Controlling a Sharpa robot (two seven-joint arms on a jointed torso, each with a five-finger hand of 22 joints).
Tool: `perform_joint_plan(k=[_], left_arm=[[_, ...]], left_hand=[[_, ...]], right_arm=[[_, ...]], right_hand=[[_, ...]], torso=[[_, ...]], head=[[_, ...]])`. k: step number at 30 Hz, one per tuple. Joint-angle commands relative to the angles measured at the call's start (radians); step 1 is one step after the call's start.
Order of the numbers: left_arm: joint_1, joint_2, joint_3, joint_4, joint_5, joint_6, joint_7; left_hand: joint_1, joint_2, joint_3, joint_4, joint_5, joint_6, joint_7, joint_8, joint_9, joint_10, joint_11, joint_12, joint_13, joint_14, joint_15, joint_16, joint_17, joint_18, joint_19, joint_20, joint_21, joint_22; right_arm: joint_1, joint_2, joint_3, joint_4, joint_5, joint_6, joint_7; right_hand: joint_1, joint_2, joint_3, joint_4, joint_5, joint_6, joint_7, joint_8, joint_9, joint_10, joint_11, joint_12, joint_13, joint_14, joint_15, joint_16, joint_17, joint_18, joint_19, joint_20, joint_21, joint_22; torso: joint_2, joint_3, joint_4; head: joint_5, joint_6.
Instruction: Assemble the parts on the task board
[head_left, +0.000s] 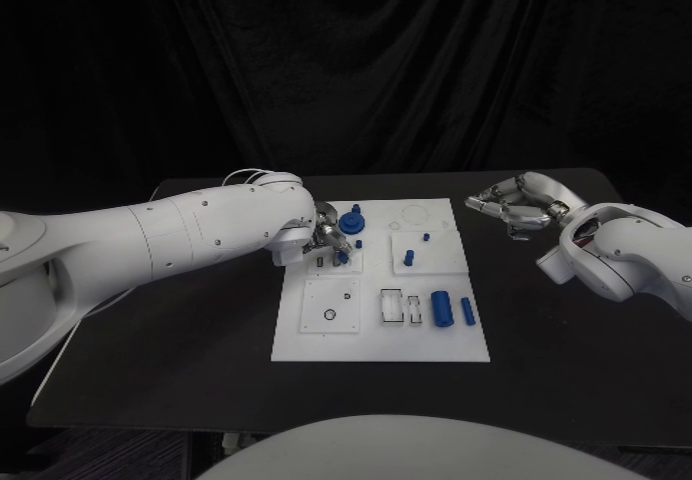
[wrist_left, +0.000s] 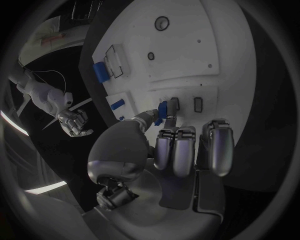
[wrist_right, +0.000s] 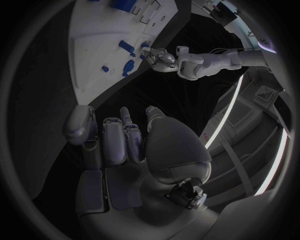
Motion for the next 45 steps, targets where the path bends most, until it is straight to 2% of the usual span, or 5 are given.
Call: perform_joint_plan(k=[1,11,16,28,45], left_arm=[[-0.003,-0.006,0.001,0.009,0.005,-0.02,0.015],[-0.002,-0.04,0.0,0.037,0.005,-0.038,0.011],[-0.003,-0.064,0.0,0.064,0.005,-0.053,0.008],[-0.006,-0.095,0.0,0.096,0.005,-0.086,0.019],[-0.029,-0.111,0.0,0.113,0.005,-0.147,0.048]], left_hand=[[-0.014,-0.001,0.029,-0.016,0.015,0.003,-0.006,-0.007,0.008,0.107,0.0,0.004,0.263,0.104,-0.001,0.003,0.263,0.007,-0.003,-0.001,-0.005,0.012],[-0.032,-0.007,0.058,-0.026,0.026,0.005,-0.005,-0.011,0.02,0.107,0.001,0.004,0.263,0.104,-0.001,0.003,0.263,0.007,-0.003,-0.001,-0.007,0.011],[-0.061,-0.006,0.077,-0.021,-0.021,0.006,-0.003,-0.02,0.031,0.107,0.002,0.004,0.263,0.104,0.0,0.003,0.263,0.007,-0.003,0.0,-0.009,0.013],[-0.072,-0.004,0.082,-0.017,-0.038,0.003,-0.002,-0.027,0.035,0.107,0.003,0.004,0.263,0.104,0.001,0.003,0.263,0.008,-0.003,0.001,-0.01,0.012],[-0.079,0.001,0.087,-0.012,-0.041,-0.003,0.001,-0.035,0.036,0.107,0.005,0.004,0.263,0.104,0.002,0.003,0.263,0.009,-0.007,0.002,-0.014,0.006]], right_arm=[[-0.003,-0.003,0.001,0.003,0.0,0.009,-0.021],[-0.003,-0.005,0.001,0.003,0.0,0.014,-0.027],[-0.003,-0.005,0.001,0.003,0.0,0.018,-0.029],[-0.006,-0.005,0.001,0.0,0.0,0.024,-0.031],[-0.006,-0.009,0.001,0.002,0.0,0.032,-0.04]], right_hand=[[0.011,-0.001,-0.004,0.0,0.007,0.002,0.001,0.002,-0.001,-0.004,0.003,-0.004,0.086,0.024,0.006,-0.006,0.051,0.01,-0.003,0.004,-0.004,0.061],[0.011,-0.001,-0.004,0.0,0.006,0.003,0.001,0.002,-0.001,-0.004,0.003,-0.004,0.085,0.024,0.006,-0.006,0.05,0.01,-0.003,0.004,-0.005,0.06],[0.011,-0.001,-0.004,0.0,0.006,0.003,0.001,0.002,-0.001,-0.004,0.003,-0.004,0.085,0.024,0.006,-0.006,0.05,0.01,-0.003,0.004,-0.005,0.06],[0.011,0.0,-0.005,0.001,0.006,0.003,0.002,0.002,-0.001,-0.006,0.003,-0.006,0.083,0.023,0.006,-0.009,0.047,0.011,-0.004,0.005,-0.01,0.059],[0.011,0.002,-0.007,0.001,0.006,0.005,0.002,0.003,-0.001,-0.013,0.003,-0.01,0.076,0.02,0.006,-0.017,0.042,0.013,-0.008,0.005,-0.02,0.055]], torso=[[0.0,-0.0005,0.0011],[-0.001,-0.0011,0.0013],[-0.001,-0.0004,0.0011],[-0.001,-0.0007,-0.0009],[-0.002,0.0001,-0.0004]], head=[[0.001,0.0],[0.005,0.0],[0.005,0.0],[0.02,0.0],[0.023,0.0]])
